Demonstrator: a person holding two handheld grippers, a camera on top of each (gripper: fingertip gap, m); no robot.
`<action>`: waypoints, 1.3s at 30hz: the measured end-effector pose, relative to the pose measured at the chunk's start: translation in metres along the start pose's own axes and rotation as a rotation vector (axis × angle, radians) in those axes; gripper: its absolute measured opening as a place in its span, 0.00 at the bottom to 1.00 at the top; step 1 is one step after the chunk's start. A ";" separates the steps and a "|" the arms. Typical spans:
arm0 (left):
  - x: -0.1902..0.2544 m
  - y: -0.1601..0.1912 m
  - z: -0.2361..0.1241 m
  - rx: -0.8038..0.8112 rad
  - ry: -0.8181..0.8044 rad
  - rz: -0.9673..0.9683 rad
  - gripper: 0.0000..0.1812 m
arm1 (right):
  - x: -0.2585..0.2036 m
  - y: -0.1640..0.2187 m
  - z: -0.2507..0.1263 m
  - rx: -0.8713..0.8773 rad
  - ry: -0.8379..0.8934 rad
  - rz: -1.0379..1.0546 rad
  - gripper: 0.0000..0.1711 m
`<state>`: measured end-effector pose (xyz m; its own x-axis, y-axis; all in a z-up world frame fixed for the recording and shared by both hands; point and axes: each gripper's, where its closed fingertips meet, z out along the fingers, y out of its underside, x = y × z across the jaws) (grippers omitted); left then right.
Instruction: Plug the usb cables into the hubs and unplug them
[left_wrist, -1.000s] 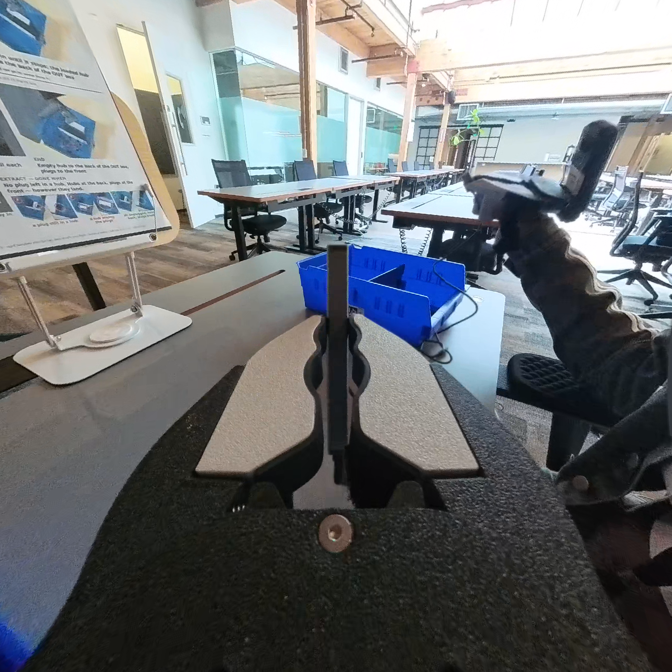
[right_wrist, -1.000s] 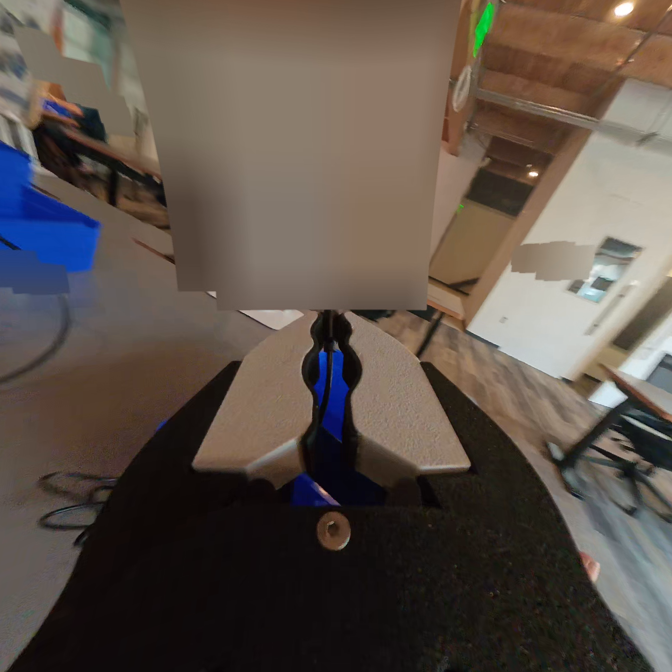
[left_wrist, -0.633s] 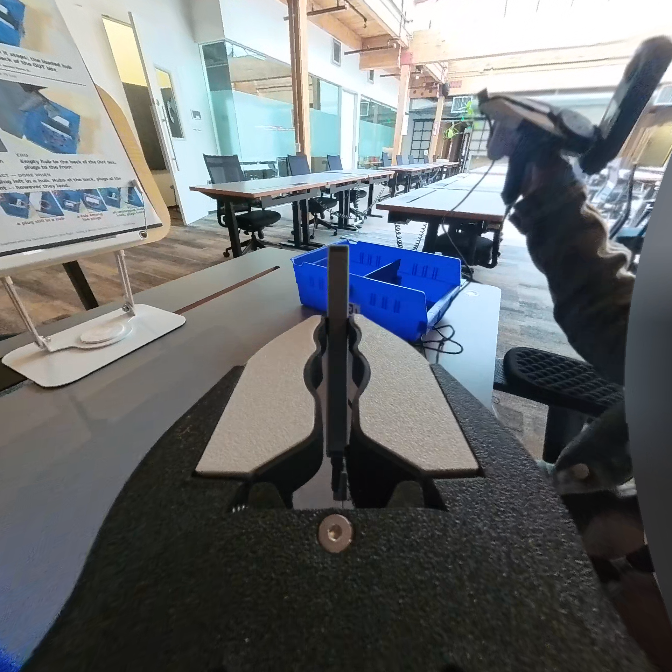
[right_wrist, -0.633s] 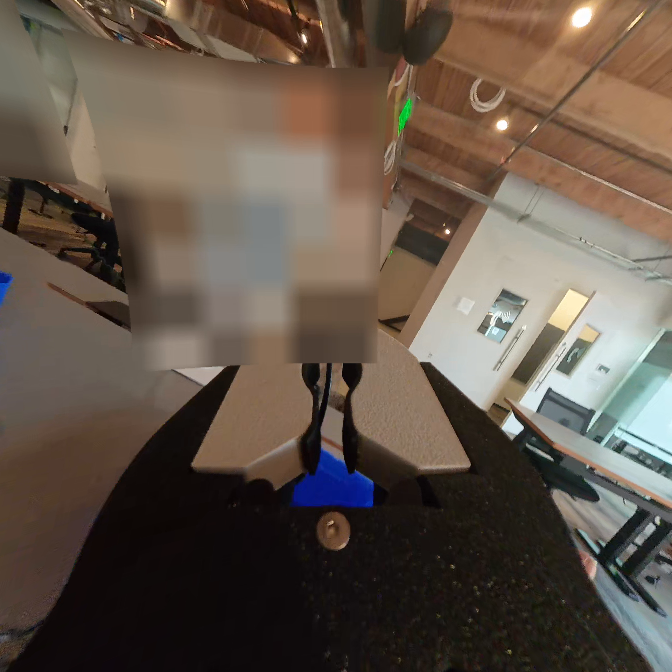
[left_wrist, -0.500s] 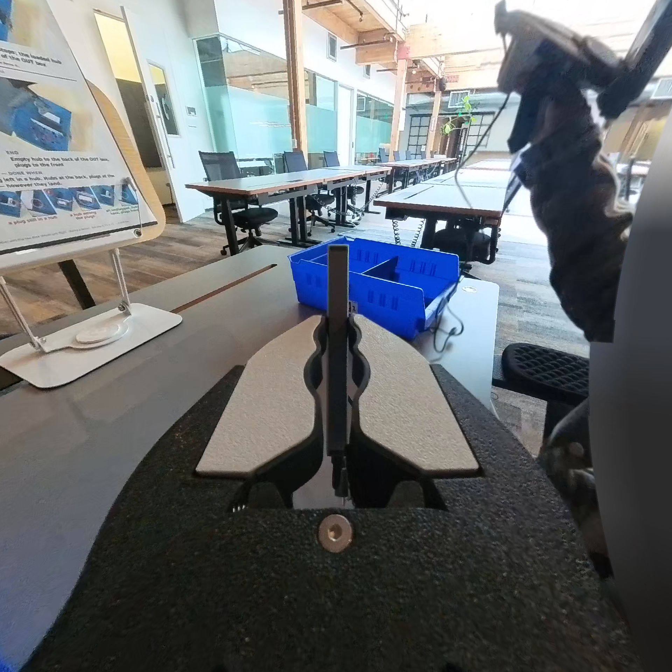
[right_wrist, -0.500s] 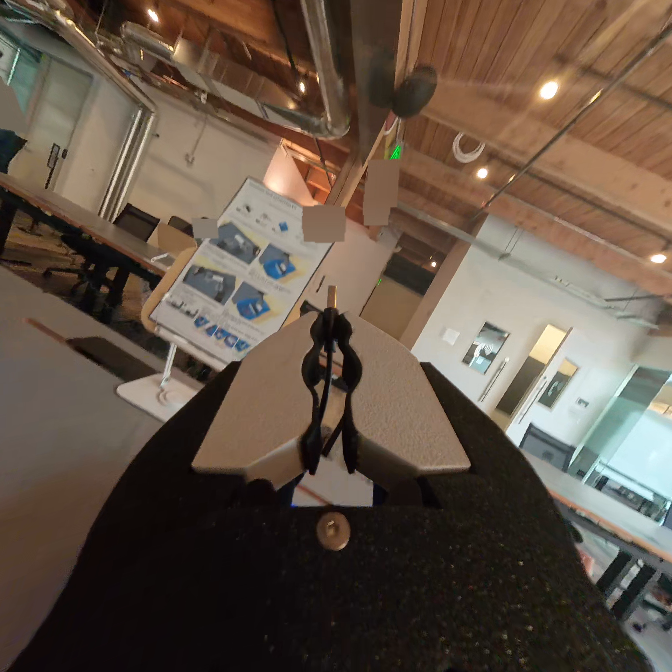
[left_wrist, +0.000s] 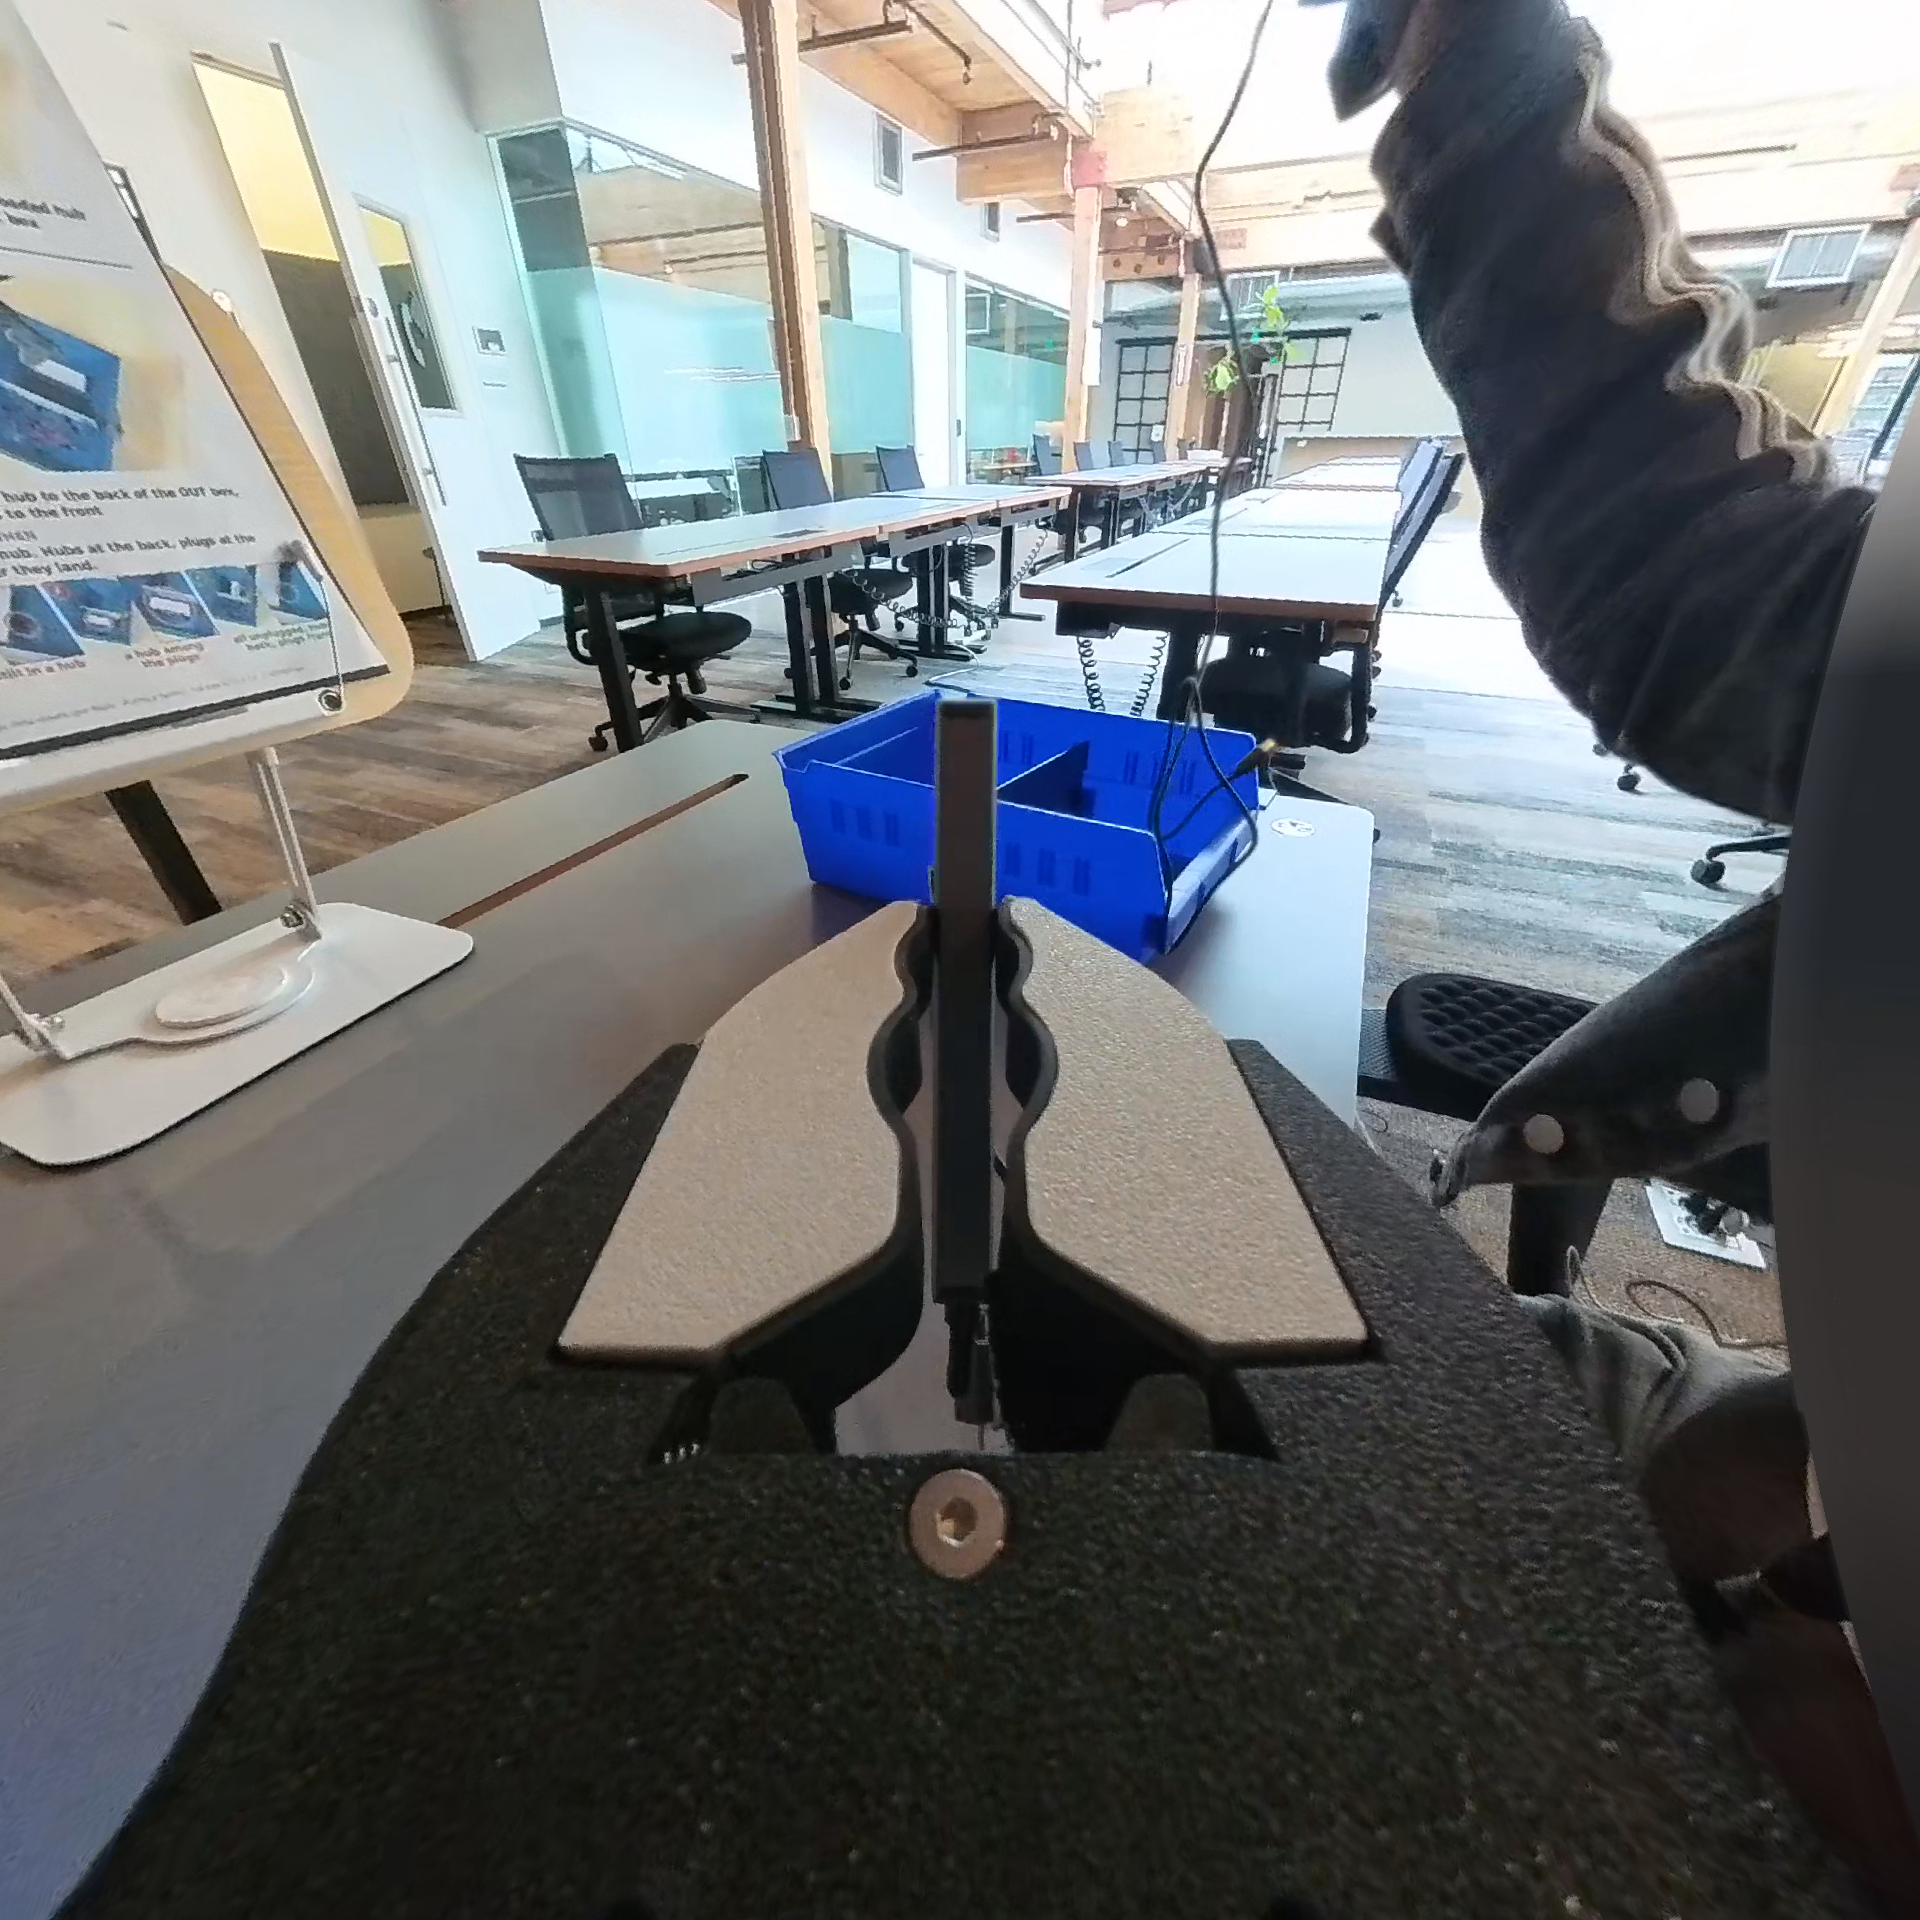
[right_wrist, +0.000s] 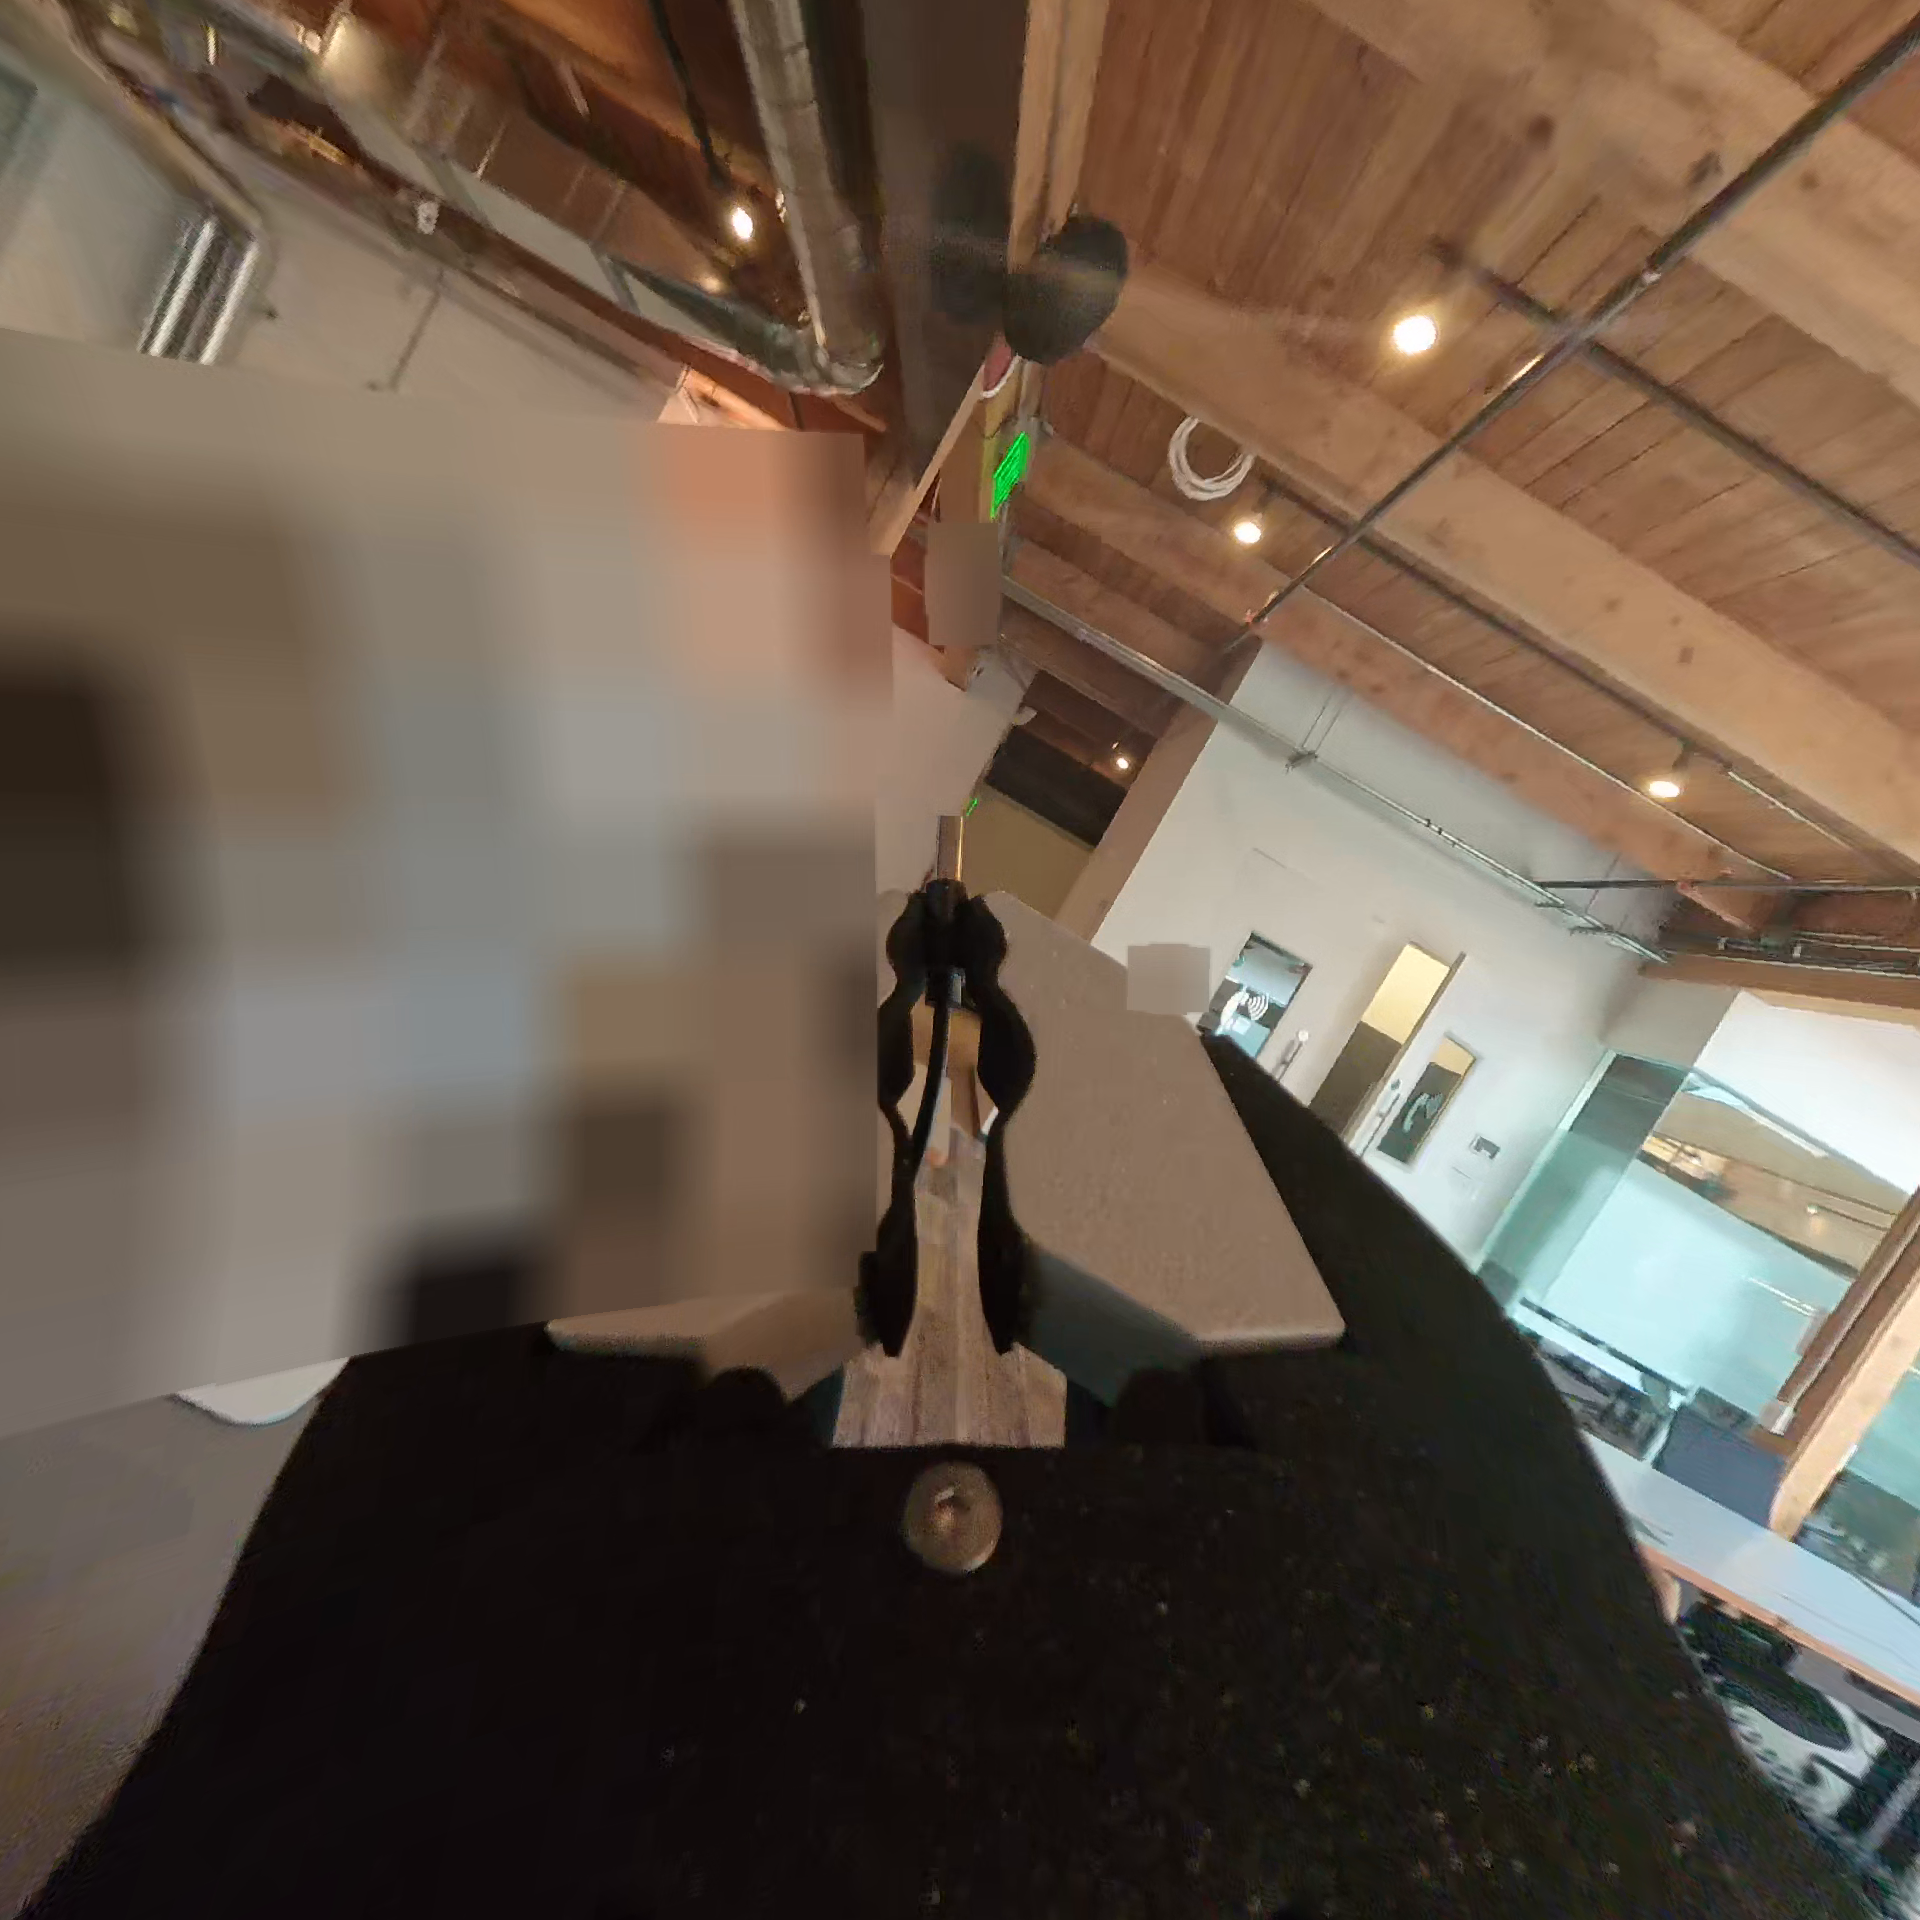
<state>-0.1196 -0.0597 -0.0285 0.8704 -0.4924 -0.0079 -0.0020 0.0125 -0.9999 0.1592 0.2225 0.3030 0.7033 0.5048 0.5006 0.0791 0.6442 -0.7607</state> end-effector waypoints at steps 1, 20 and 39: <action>0.000 0.000 0.000 -0.003 0.001 0.001 0.06 | 0.009 -0.002 0.000 0.018 0.016 0.013 0.04; 0.006 0.003 0.006 -0.011 0.022 -0.003 0.06 | -0.028 -0.148 -0.003 0.167 -0.116 0.032 0.04; 0.006 0.011 0.012 -0.035 0.037 -0.011 0.06 | 0.092 -0.126 0.012 0.047 0.118 -0.026 0.04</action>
<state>-0.1082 -0.0516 -0.0397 0.8517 -0.5241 0.0036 -0.0101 -0.0233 -0.9997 0.2054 0.1944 0.4499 0.7801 0.4180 0.4656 0.0670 0.6839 -0.7264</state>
